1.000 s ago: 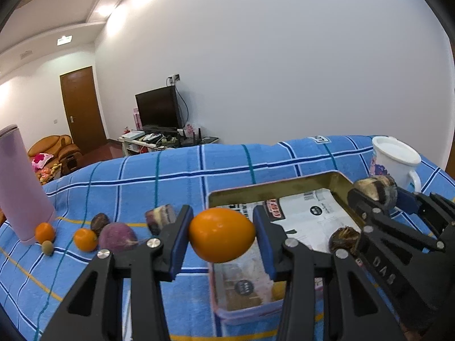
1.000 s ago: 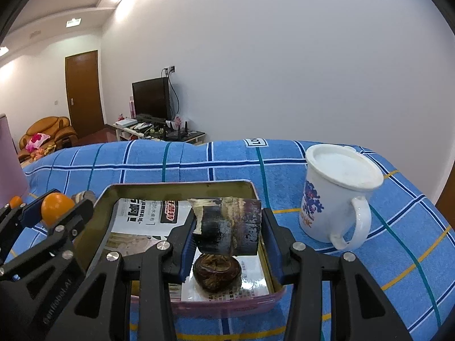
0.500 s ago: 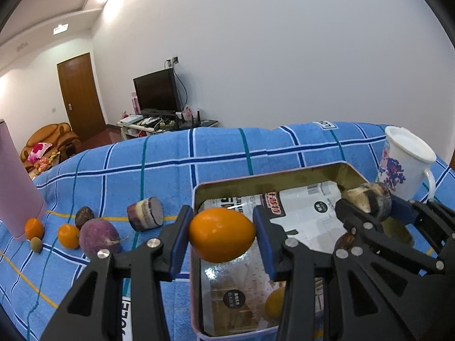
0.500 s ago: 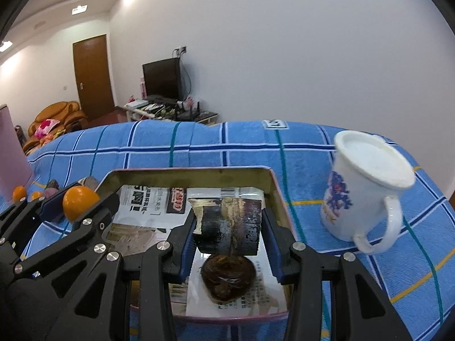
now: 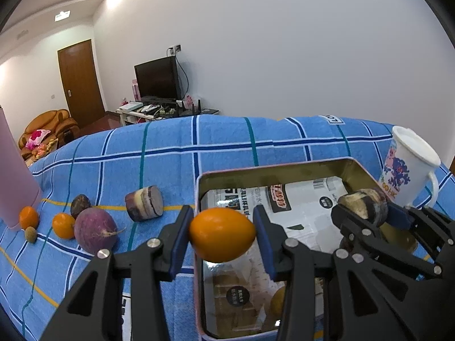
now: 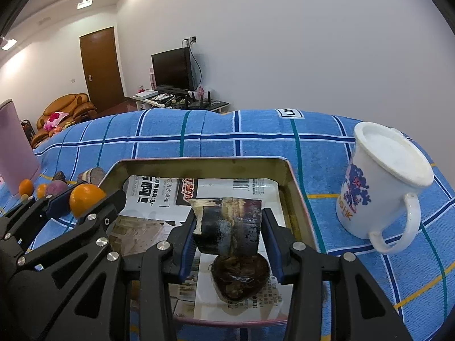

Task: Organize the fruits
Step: 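Lower the root piece into the tin with the right tool while the left tool holds the orange above it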

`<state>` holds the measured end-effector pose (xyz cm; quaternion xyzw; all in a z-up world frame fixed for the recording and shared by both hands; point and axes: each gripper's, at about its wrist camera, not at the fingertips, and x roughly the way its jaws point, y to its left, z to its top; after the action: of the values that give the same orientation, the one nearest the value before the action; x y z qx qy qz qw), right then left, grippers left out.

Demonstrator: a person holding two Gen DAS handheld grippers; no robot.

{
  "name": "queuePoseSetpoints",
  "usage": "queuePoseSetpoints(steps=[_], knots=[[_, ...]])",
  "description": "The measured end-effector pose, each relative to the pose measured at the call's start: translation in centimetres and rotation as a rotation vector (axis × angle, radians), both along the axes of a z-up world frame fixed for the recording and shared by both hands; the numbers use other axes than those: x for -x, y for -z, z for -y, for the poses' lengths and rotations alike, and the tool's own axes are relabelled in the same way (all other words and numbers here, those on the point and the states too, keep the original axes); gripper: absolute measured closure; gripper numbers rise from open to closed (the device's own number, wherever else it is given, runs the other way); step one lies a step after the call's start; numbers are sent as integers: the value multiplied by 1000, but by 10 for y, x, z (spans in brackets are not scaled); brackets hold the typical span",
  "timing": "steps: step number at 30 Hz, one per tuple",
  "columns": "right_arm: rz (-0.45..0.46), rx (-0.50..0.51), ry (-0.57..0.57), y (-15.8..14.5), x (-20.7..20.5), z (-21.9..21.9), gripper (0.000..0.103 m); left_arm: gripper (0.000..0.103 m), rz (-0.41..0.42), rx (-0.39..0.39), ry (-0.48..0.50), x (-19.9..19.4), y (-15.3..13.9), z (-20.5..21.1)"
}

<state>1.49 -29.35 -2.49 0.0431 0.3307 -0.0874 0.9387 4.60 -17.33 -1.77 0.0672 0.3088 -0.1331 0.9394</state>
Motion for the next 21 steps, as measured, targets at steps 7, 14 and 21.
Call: queuePoseSetpoints(steps=[7,14,21], knots=[[-21,-65,-23,6,-3,6,58,57,-3,5,0,-1,1,0],[-9,-90,-28,6,-3,7,57,55,9,22,1,3,-1,-5],[14,-128,-32,3,5,14,57,22,106,21,-71,14,-9,-18]])
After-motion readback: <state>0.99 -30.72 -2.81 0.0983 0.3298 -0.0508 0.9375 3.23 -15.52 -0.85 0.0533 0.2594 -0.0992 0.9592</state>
